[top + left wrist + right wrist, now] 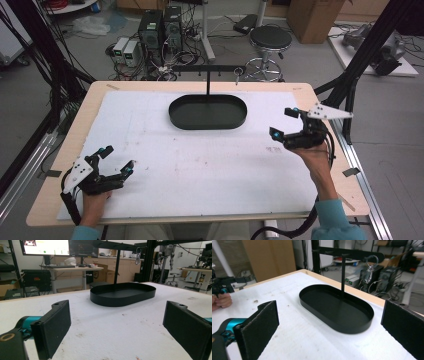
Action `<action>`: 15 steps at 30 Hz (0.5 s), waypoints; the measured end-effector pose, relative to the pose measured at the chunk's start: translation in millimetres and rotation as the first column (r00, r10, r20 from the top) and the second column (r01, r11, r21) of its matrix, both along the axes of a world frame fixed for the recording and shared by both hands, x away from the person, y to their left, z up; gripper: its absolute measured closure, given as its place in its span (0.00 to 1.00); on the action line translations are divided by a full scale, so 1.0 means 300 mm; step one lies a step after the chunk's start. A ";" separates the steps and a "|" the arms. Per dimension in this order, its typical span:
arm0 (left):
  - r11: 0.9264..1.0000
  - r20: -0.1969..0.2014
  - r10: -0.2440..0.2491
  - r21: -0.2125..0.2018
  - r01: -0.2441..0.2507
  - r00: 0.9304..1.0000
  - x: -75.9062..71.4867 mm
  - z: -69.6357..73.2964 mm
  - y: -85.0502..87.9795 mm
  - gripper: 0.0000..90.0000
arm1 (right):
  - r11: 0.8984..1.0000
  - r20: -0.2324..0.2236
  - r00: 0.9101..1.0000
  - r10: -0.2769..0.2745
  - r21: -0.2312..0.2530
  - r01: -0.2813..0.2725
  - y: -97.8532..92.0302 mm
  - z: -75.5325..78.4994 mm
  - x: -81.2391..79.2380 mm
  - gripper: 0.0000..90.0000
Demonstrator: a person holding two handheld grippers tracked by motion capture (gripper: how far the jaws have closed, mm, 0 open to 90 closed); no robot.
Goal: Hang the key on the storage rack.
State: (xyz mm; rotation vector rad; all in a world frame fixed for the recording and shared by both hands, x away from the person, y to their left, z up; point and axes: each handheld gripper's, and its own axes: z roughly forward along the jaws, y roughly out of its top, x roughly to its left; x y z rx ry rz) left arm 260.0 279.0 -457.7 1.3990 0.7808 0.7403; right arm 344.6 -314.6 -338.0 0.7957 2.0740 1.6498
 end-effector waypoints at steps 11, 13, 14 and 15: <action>1.000 0.001 0.001 0.004 -0.001 1.000 -0.001 0.000 -0.002 0.09 | 0.995 0.068 0.996 -0.054 0.088 0.048 -0.054 -0.245 -0.116 0.01; 1.000 0.001 0.001 0.005 -0.001 1.000 -0.001 0.000 -0.002 0.09 | 0.993 0.075 0.995 -0.067 0.102 0.059 -0.061 -0.282 -0.130 0.01; 1.000 0.001 0.003 0.006 -0.003 1.000 -0.001 0.000 -0.001 0.09 | 0.992 0.084 0.994 -0.076 0.107 0.067 -0.066 -0.300 -0.136 0.01; 1.000 0.001 0.001 0.005 -0.001 1.000 -0.001 0.000 -0.002 0.09 | 0.990 0.080 0.993 -0.082 0.119 0.072 -0.069 -0.312 -0.142 0.01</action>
